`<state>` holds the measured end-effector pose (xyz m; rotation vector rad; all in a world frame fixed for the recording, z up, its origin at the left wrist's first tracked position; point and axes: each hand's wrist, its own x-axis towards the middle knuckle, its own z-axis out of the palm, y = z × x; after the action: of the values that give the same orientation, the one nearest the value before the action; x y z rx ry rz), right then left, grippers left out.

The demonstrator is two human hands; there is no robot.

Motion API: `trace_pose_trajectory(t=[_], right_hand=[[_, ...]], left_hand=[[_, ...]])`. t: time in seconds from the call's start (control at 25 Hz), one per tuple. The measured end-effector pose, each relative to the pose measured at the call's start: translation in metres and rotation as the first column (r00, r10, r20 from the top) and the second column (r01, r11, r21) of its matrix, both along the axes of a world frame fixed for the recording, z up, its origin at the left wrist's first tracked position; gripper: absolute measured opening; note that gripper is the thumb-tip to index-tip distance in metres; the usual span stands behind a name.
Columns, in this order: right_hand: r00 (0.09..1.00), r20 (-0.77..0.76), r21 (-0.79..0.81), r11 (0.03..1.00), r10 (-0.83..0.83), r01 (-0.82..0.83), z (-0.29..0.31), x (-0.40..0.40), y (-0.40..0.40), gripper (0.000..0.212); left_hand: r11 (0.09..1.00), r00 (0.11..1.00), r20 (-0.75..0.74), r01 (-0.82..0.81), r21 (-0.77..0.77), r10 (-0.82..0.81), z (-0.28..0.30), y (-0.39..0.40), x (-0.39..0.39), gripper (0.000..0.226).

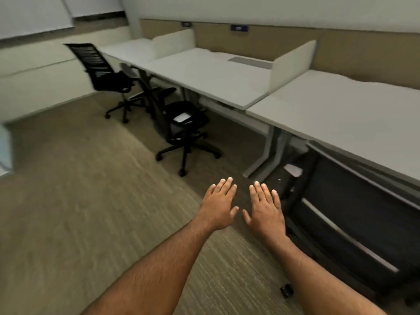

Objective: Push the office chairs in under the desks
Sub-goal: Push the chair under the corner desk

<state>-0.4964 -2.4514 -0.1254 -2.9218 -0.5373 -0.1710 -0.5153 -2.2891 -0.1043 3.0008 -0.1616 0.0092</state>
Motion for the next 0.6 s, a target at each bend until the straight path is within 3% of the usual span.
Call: trace_pose_trajectory(t=[0.12,0.2,0.32,0.6], right_hand=[[0.967,-0.040,-0.019,0.967,0.253,-0.254,-0.009,-0.020,0.096,0.078],[0.946,-0.021,0.000,0.946,0.323,-0.323,-0.002,-0.027,0.136,0.077],[0.860,0.002,-0.024,0.860,0.510,-0.510,0.005,-0.059,0.241,0.076],[0.756,0.019,-0.004,0.756,0.655,-0.655,0.022,-0.130,0.415,0.078]], left_hand=[[0.968,0.968,0.042,-0.245,-0.062,0.248,-0.001,0.096,-0.058,0.064],[0.943,0.943,0.057,-0.324,-0.072,0.329,0.003,0.134,-0.082,0.063],[0.846,0.839,0.115,-0.523,-0.101,0.532,0.007,0.225,-0.151,0.063],[0.694,0.685,0.121,-0.717,-0.060,0.718,0.012,0.382,-0.260,0.068]])
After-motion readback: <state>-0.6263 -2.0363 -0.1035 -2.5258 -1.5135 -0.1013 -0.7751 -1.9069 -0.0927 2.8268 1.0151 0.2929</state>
